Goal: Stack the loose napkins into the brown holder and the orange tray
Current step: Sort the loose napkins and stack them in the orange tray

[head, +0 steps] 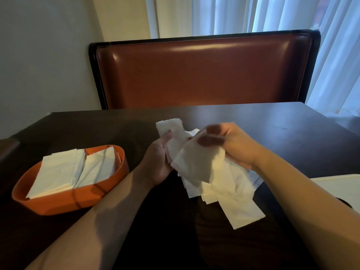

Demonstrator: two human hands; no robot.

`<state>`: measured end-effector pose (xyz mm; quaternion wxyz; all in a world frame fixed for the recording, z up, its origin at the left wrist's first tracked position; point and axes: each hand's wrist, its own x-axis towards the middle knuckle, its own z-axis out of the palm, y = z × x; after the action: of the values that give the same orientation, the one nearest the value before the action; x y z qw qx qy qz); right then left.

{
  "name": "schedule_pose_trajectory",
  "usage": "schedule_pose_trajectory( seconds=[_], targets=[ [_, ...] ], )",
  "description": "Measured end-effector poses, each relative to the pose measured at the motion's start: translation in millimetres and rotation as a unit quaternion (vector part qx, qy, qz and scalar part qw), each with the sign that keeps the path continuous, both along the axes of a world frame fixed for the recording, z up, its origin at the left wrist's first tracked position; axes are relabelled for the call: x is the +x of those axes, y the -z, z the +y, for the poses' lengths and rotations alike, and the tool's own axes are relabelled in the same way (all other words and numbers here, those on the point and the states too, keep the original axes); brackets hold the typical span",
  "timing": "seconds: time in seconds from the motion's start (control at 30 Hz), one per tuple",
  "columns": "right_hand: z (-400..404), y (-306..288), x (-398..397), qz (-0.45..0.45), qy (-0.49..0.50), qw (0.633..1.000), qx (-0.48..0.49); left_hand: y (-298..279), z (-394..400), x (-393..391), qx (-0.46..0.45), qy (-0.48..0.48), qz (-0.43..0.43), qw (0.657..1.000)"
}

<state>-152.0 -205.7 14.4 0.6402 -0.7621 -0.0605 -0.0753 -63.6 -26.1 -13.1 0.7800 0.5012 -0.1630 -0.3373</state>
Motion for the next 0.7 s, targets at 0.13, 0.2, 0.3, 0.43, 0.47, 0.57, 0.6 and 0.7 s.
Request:
schedule_pose_trajectory(
  seconds=[0.13,0.2,0.3,0.43,0.47,0.57,0.6,0.7],
  targets=[
    [11,6,7,-0.069,0.07,0.969,-0.227,-2,0,-5,0.045,0.062,0.026,0.997],
    [12,5,7,-0.112,0.093,0.955,-0.257,-2,0,-5,0.055,0.084,0.022,0.995],
    [10,3,6,-0.137,0.114,0.944,-0.279,-2,0,-7,0.077,0.104,0.003,0.992],
    [10,0,5,-0.196,0.123,0.926,-0.297,-1,-1,-5,0.087,0.14,-0.028,0.986],
    [11,0,6,-0.209,0.13,0.922,-0.3,0,0,-4,0.092,0.155,-0.039,0.983],
    [15,2,11,-0.21,0.177,0.91,-0.311,-1,2,-5,0.097,0.163,-0.037,0.981],
    [16,3,12,-0.202,0.195,0.908,-0.312,-1,3,-5,0.093,0.162,-0.026,0.982],
    [11,8,15,-0.165,0.232,0.916,-0.283,-1,2,-5,0.066,0.156,0.008,0.985]
  ],
)
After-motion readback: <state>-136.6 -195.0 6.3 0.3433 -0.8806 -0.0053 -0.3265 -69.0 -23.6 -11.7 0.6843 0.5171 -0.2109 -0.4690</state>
